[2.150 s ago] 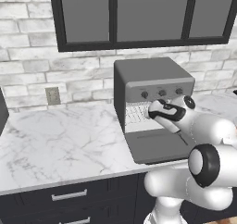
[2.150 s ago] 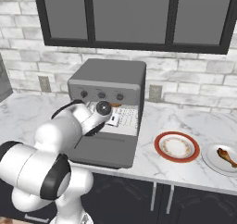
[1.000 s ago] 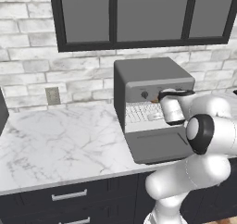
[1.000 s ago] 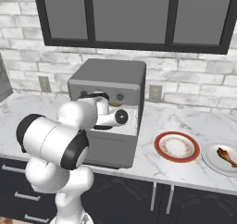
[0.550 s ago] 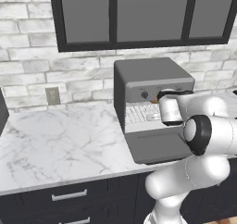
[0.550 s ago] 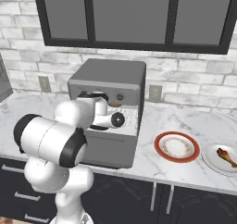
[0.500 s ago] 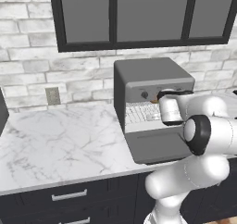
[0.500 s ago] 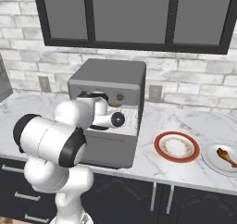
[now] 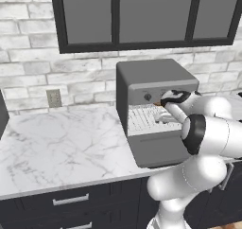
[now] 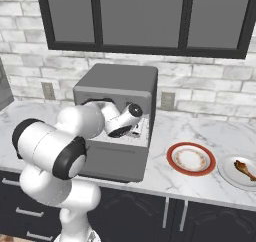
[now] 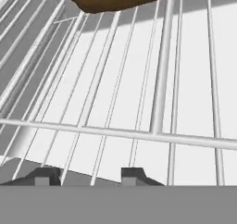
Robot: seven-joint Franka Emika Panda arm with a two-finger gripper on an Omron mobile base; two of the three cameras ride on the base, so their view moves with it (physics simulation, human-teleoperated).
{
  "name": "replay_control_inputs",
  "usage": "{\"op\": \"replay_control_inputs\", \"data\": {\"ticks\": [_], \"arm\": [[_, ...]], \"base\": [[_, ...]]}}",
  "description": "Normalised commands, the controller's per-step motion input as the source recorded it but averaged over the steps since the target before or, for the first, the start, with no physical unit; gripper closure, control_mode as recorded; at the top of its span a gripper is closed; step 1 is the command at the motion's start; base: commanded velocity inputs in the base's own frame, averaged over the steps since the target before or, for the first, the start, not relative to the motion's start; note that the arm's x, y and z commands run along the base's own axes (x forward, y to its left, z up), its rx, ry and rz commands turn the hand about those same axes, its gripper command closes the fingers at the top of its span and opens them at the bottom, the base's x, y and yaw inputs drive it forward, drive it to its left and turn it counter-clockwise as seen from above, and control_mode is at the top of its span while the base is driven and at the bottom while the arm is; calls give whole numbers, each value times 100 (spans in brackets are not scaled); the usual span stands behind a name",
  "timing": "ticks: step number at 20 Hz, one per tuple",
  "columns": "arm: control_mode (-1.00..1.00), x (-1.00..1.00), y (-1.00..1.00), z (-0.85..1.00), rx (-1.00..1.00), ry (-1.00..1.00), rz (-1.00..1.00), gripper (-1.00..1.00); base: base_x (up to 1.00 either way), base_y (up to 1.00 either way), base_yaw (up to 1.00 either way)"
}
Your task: Open the toaster oven door. Place the bread on the top rack in the toaster oven and place the chicken drumstick on the bottom rack.
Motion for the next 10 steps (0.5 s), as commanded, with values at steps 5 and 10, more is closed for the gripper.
{"op": "replay_control_inputs", "data": {"ticks": [5,10], "arm": [[-100,-76,0,-28,-3,49,3,-100],[-100,-100,0,-25,-1,31,5,-100]], "base": [[0,0,0],[0,0,0]]}}
